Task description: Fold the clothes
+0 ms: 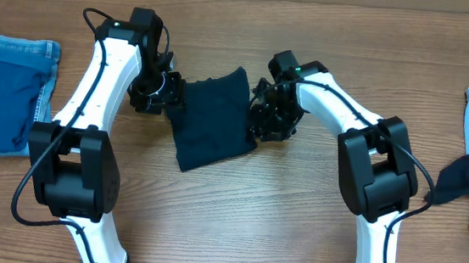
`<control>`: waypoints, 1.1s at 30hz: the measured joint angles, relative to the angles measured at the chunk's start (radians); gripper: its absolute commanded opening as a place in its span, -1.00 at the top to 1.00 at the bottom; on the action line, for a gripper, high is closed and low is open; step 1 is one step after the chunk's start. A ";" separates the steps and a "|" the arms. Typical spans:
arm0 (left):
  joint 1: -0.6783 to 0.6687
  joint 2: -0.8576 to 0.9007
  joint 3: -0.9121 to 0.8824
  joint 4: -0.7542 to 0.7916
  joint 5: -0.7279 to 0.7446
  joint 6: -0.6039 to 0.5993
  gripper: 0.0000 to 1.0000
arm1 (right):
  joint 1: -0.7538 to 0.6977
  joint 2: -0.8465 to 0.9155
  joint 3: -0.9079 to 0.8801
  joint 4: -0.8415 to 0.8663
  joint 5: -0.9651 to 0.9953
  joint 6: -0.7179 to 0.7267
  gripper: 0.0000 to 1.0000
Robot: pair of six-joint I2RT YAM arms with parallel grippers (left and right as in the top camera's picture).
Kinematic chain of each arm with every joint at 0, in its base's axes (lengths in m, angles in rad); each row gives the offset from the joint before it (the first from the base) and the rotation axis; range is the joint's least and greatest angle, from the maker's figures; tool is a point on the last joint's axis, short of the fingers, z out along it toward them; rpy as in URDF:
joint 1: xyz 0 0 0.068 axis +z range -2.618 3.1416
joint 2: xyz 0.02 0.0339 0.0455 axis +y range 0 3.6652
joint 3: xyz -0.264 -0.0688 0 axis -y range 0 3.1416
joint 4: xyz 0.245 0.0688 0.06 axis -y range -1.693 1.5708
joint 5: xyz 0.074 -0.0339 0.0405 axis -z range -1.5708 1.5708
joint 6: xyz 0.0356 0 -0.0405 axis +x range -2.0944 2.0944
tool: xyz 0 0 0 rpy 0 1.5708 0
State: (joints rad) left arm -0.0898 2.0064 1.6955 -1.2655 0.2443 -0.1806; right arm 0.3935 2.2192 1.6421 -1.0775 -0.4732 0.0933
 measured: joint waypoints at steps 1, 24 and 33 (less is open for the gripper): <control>0.000 0.000 0.000 -0.003 0.000 0.000 -0.25 | -0.023 0.000 0.021 -0.034 0.020 -0.003 -1.00; 0.145 -0.004 -0.317 0.302 0.290 0.093 -0.68 | 0.112 0.056 0.297 -0.096 0.257 -0.121 0.59; 0.144 -0.004 -0.359 0.362 0.310 0.111 -0.75 | 0.122 0.134 0.294 -0.066 0.148 -0.118 0.46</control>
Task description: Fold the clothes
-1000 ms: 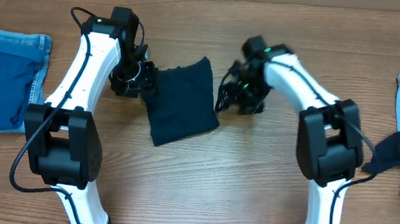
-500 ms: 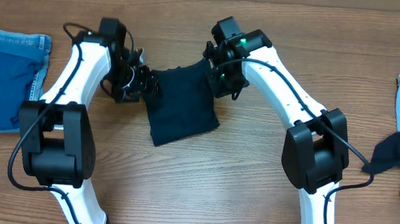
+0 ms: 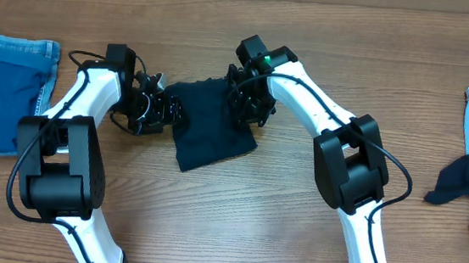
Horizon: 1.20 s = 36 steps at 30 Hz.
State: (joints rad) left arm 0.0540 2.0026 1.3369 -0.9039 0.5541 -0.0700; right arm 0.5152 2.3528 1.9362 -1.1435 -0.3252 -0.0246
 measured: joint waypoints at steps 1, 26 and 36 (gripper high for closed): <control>0.000 0.000 -0.010 0.010 0.002 0.000 -0.75 | 0.000 0.007 0.000 0.002 0.003 -0.001 0.46; -0.157 0.016 -0.155 0.266 0.123 -0.159 0.92 | -0.002 0.024 0.001 -0.035 0.083 0.059 0.70; -0.100 -0.006 0.024 0.011 -0.147 -0.163 0.92 | -0.040 0.021 0.257 -0.304 0.164 0.066 0.76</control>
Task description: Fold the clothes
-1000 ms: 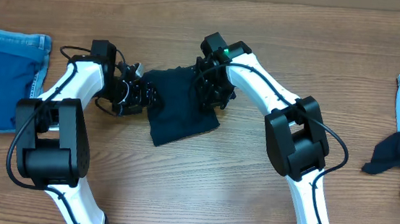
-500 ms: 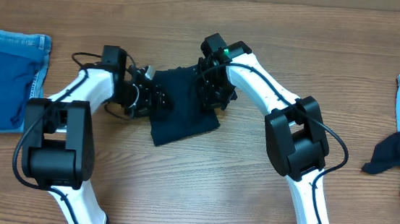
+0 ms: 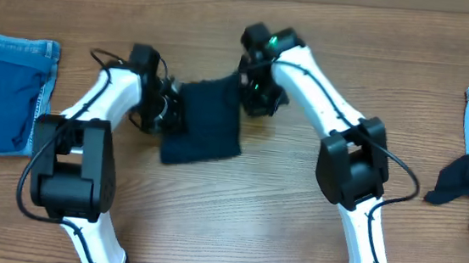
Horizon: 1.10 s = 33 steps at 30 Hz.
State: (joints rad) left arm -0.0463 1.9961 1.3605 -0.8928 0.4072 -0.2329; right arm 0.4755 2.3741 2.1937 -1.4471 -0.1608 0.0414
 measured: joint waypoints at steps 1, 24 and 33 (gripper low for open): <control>0.011 -0.011 0.033 -0.021 -0.034 0.000 0.92 | -0.017 -0.004 0.050 -0.039 0.010 0.000 0.76; 0.279 -0.273 0.541 -0.380 -0.819 0.386 0.92 | -0.296 -0.186 0.190 -0.231 0.074 -0.001 0.75; 0.601 -0.297 0.545 -0.269 -0.452 0.850 0.92 | -0.298 -0.186 0.190 -0.240 0.102 -0.001 0.74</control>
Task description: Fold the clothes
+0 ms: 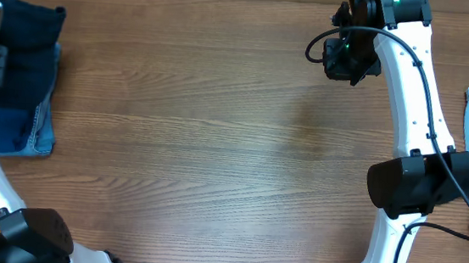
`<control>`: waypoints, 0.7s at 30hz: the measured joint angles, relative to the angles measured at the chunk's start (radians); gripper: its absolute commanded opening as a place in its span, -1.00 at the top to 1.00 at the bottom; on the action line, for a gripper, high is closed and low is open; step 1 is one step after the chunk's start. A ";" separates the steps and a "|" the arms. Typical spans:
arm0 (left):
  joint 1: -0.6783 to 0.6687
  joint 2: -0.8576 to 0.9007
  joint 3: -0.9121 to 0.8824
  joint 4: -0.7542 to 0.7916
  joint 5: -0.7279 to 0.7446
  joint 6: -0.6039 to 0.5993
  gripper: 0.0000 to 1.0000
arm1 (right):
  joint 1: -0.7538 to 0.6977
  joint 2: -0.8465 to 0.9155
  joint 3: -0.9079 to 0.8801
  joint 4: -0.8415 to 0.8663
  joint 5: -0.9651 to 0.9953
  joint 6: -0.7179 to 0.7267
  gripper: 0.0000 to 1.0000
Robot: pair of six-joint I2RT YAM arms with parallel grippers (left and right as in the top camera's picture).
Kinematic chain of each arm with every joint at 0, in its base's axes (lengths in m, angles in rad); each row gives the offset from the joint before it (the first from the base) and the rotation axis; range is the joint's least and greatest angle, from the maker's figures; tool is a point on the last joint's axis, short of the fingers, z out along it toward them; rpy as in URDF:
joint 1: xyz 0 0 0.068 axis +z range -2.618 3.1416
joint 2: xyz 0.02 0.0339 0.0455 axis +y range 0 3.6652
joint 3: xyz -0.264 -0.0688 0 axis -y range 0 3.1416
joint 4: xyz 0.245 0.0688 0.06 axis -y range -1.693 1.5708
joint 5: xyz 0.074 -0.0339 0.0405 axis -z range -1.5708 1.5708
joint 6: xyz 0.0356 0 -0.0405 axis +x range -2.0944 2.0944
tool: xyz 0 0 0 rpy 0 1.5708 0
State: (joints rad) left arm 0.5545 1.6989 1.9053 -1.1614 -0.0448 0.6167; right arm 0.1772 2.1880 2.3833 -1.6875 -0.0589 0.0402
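Note:
A folded dark navy garment [26,32] lies at the far left of the table, on top of a blue denim piece [13,129]. My left gripper sits at the frame's left edge, right against the navy garment. Its fingers are mostly cut off, so I cannot tell whether they hold the cloth. My right gripper [343,63] hangs over bare wood at the top right of centre. Nothing shows in it, and its jaws are too dark to read.
At the right edge lies light blue denim, with a crumpled dark garment below it and more pale denim at the lower right. The wooden table [216,147] spans the middle.
The folded navy garment was at the table's middle between both grippers and now lies on the denim at the far left. The left gripper is there with it. The right gripper has moved up and right.
Both grippers were at the sides of the navy garment in the table's middle. Over the following moments the garment became a tidier, narrower rectangle. Now it rests on the denim pile at the left, and the right arm is away from it.

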 measured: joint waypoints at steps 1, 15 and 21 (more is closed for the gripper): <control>0.019 0.001 0.000 0.000 0.034 0.024 0.92 | 0.000 0.000 0.000 0.000 0.000 0.000 0.74; 0.077 0.170 -0.048 0.020 0.277 0.147 0.92 | 0.000 0.000 0.000 0.000 0.007 0.000 0.71; 0.148 0.170 -0.049 0.068 0.279 0.147 0.92 | 0.000 0.000 0.000 -0.006 0.007 0.005 0.70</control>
State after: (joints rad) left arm 0.7025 1.8687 1.8565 -1.0931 0.2344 0.7635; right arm 0.1776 2.1880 2.3833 -1.6936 -0.0517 0.0448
